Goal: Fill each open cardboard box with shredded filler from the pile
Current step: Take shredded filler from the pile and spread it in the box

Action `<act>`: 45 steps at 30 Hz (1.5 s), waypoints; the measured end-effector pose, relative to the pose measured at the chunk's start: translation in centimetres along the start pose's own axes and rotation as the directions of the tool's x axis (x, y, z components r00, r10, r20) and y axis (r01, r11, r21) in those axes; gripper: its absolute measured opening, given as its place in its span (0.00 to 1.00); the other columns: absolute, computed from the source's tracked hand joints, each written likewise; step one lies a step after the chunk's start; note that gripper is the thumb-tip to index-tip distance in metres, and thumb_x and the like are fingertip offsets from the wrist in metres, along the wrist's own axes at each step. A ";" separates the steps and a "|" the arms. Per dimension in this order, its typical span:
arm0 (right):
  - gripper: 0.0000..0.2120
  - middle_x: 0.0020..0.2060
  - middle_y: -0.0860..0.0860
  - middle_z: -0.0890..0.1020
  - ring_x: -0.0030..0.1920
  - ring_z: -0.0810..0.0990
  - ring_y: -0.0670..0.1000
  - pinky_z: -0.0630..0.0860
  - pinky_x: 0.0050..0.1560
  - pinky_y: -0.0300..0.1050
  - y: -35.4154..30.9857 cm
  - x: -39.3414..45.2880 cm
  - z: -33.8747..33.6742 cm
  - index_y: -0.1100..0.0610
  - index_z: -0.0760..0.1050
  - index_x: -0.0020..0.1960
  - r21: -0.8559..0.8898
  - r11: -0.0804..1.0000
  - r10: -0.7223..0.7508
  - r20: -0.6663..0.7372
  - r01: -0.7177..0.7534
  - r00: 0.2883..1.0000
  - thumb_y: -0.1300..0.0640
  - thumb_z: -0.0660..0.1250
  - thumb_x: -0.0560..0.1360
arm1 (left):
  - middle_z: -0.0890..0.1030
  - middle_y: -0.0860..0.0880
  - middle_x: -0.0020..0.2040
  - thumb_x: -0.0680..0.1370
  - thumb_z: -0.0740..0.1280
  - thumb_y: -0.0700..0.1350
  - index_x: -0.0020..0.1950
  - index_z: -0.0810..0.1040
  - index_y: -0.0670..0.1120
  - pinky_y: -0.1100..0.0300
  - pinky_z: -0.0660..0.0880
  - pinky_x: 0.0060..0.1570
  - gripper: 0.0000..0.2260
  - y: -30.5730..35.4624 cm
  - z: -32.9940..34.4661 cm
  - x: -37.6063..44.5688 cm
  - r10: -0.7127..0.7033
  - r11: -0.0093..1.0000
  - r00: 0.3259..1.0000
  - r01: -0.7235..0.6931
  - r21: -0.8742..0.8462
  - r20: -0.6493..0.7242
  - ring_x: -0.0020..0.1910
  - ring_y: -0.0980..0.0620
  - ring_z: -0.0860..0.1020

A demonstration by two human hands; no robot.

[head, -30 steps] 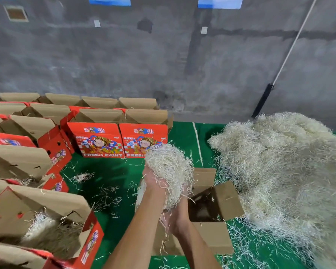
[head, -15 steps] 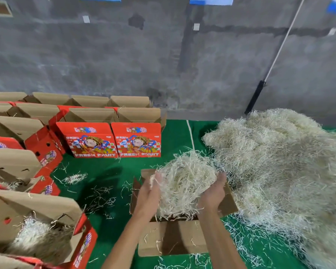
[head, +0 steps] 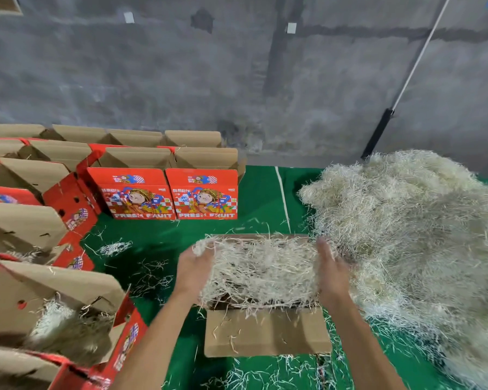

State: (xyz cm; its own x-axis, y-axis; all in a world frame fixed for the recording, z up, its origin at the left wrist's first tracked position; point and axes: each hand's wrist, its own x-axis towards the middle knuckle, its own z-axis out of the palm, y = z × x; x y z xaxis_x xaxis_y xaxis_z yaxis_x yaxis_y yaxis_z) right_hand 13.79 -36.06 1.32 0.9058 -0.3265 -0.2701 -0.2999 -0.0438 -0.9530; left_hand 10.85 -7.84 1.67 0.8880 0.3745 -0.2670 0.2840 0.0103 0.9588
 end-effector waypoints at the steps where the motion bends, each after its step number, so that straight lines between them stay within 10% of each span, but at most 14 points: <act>1: 0.44 0.42 0.57 0.81 0.39 0.83 0.56 0.81 0.46 0.50 0.4 -0.4 0.4 0.58 0.68 0.71 -0.065 0.997 -0.038 0.049 0.041 0.998 0.24 0.61 0.71 | 0.80 0.56 0.51 0.78 0.70 0.53 0.63 0.76 0.56 0.67 0.75 0.45 0.14 -0.1 0.5 -0.5 0.003 0.997 0.999 -0.007 0.073 0.055 0.47 0.57 0.76; 3: 0.37 0.44 0.67 0.81 0.41 0.85 0.57 0.73 0.52 0.50 0.7 -0.9 1.2 0.61 0.75 0.63 -0.131 0.986 -0.079 0.186 0.104 0.979 0.28 0.60 0.75 | 0.74 0.54 0.68 0.72 0.74 0.61 0.76 0.63 0.49 0.55 0.70 0.65 0.38 -0.3 1.4 -1.1 -0.061 0.975 0.988 0.028 0.219 0.144 0.65 0.50 0.74; 5: 0.27 0.30 0.53 0.79 0.26 0.76 0.44 0.68 0.36 0.40 0.9 -1.3 1.4 0.55 0.73 0.48 -0.212 0.970 -0.031 0.360 0.114 0.932 0.29 0.62 0.74 | 0.67 0.52 0.74 0.68 0.76 0.62 0.78 0.59 0.49 0.48 0.65 0.70 0.45 -0.9 1.5 -1.5 -0.109 0.933 0.978 0.039 0.359 0.177 0.71 0.48 0.69; 8: 0.20 0.26 0.45 0.68 0.25 0.66 0.44 0.68 0.31 0.40 1.6 -0.8 1.4 0.56 0.73 0.48 -0.381 0.914 0.039 0.419 0.136 0.907 0.38 0.65 0.77 | 0.76 0.49 0.67 0.74 0.74 0.52 0.68 0.71 0.47 0.52 0.70 0.66 0.27 -2.0 0.4 -1.4 0.020 0.904 0.997 -0.050 0.424 0.073 0.62 0.50 0.77; 11: 0.17 0.32 0.51 0.80 0.29 0.76 0.49 0.75 0.31 0.43 1.7 -0.8 1.6 0.59 0.73 0.59 -0.563 0.784 -0.095 0.309 0.263 0.946 0.47 0.67 0.80 | 0.82 0.50 0.55 0.76 0.72 0.47 0.59 0.77 0.44 0.60 0.74 0.55 0.14 -2.0 -0.4 -0.9 0.234 0.840 0.972 -0.193 0.507 -0.018 0.53 0.52 0.80; 16: 0.04 0.43 0.46 0.82 0.39 0.79 0.45 0.78 0.36 0.39 2.3 -0.8 3.6 0.50 0.77 0.51 -0.761 0.381 -0.415 0.367 0.526 0.832 0.51 0.66 0.80 | 0.79 0.56 0.44 0.75 0.72 0.43 0.46 0.79 0.53 0.65 0.75 0.47 0.05 -2.2 1.3 -1.8 0.560 0.473 0.824 -0.402 0.784 0.084 0.46 0.57 0.75; 23: 0.08 0.46 0.54 0.80 0.50 0.80 0.56 0.76 0.46 0.45 5.5 0.6 5.3 0.56 0.76 0.53 -0.798 0.306 0.203 0.588 0.520 0.783 0.60 0.63 0.75 | 0.80 0.46 0.50 0.76 0.68 0.35 0.53 0.79 0.44 0.51 0.77 0.59 0.08 -5.5 4.5 0.9 0.066 0.171 0.875 -0.484 0.858 0.480 0.51 0.48 0.79; 26: 0.04 0.39 0.51 0.76 0.48 0.79 0.56 0.72 0.44 0.44 5.2 2.3 5.9 0.55 0.72 0.48 -0.822 0.276 0.241 0.561 0.498 0.792 0.63 0.63 0.75 | 0.79 0.46 0.45 0.76 0.64 0.31 0.55 0.78 0.42 0.54 0.80 0.53 0.11 -5.8 6.0 2.7 0.035 0.104 0.885 -0.466 0.879 0.465 0.46 0.50 0.79; 30: 0.11 0.51 0.58 0.83 0.53 0.82 0.59 0.78 0.50 0.50 5.5 4.0 7.4 0.58 0.77 0.55 -0.827 0.076 0.087 0.562 0.557 0.823 0.65 0.63 0.75 | 0.81 0.42 0.56 0.76 0.62 0.30 0.60 0.78 0.42 0.51 0.75 0.61 0.15 -6.7 8.0 4.6 -0.060 0.039 0.867 -0.494 0.869 0.495 0.57 0.43 0.79; 34: 0.15 0.59 0.58 0.81 0.61 0.80 0.58 0.76 0.61 0.52 7.8 6.7 8.0 0.59 0.75 0.64 -0.733 -0.093 0.218 0.645 0.674 0.732 0.67 0.62 0.78 | 0.80 0.44 0.54 0.76 0.66 0.35 0.58 0.78 0.42 0.57 0.77 0.51 0.11 -8.1 7.8 6.9 -0.284 0.105 0.811 -0.503 0.858 0.511 0.47 0.48 0.77; 37: 0.20 0.67 0.58 0.76 0.66 0.76 0.59 0.73 0.67 0.53 9.2 8.4 8.1 0.58 0.71 0.71 -0.703 -0.095 0.480 0.588 0.705 0.651 0.59 0.66 0.79 | 0.79 0.45 0.50 0.77 0.65 0.34 0.61 0.77 0.41 0.60 0.73 0.42 0.13 -9.0 7.7 8.2 -0.394 0.098 0.795 -0.463 0.881 0.461 0.42 0.49 0.76; 41: 0.13 0.56 0.57 0.84 0.53 0.83 0.55 0.80 0.53 0.47 9.5 9.0 8.9 0.60 0.80 0.58 -0.695 -0.054 0.618 0.541 0.717 0.571 0.55 0.68 0.76 | 0.74 0.39 0.68 0.80 0.60 0.38 0.67 0.73 0.39 0.50 0.70 0.65 0.16 -10.5 7.9 8.1 -0.543 -0.165 0.703 -0.626 0.762 0.459 0.66 0.41 0.74; 45: 0.14 0.53 0.57 0.81 0.47 0.77 0.55 0.77 0.49 0.50 8.6 9.0 8.9 0.63 0.77 0.61 -0.718 -0.007 0.677 0.510 0.696 0.532 0.56 0.64 0.80 | 0.74 0.40 0.68 0.82 0.60 0.39 0.72 0.69 0.37 0.51 0.72 0.65 0.18 -10.3 8.8 8.2 -0.630 -0.086 0.637 -0.626 0.775 0.444 0.65 0.42 0.74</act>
State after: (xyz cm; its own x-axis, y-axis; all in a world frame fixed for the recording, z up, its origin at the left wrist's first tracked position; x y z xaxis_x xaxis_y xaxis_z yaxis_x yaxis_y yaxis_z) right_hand 22.07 -30.97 -10.50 0.4311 0.2780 -0.8584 0.4180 -0.9047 -0.0830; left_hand 18.36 -13.03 -11.20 0.5476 -0.1800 -0.8171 -0.2994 -0.9541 0.0095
